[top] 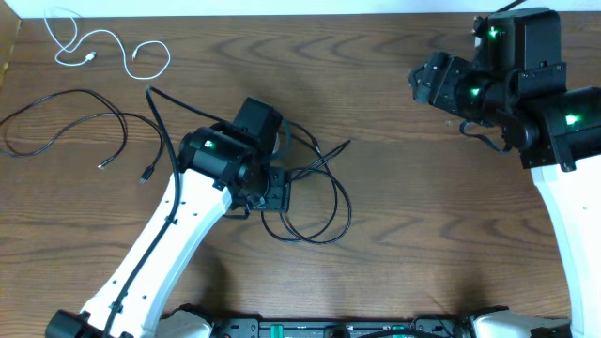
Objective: Untangle cables
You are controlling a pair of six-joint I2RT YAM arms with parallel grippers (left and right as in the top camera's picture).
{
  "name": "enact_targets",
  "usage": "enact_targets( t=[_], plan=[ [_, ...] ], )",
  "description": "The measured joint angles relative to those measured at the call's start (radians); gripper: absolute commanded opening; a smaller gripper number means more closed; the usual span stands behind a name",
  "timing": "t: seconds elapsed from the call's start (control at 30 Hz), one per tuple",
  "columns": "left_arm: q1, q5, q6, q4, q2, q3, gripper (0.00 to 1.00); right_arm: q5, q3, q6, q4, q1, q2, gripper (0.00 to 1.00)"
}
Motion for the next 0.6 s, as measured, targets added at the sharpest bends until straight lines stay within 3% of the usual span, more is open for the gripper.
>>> enact_targets(
  t=[0.3,0.4,0.6],
  plan=[
    [0.0,-0.012,-0.095,-0.012,-0.278,-0.039,0.7,0.052,0.0,-0.01,-0.023,0.0,0.0,0.81],
    [0.0,-0.035,-0.135,0.049,-0.401,-0.126,0.77,0.058,0.0,-0.011,-0.026,0.0,0.004,0.8],
    [0.0,-0.079,-0.229,0.329,-0.547,-0.415,0.79,0.06,0.0,-0.013,-0.036,0.001,0.05,0.77]
  ],
)
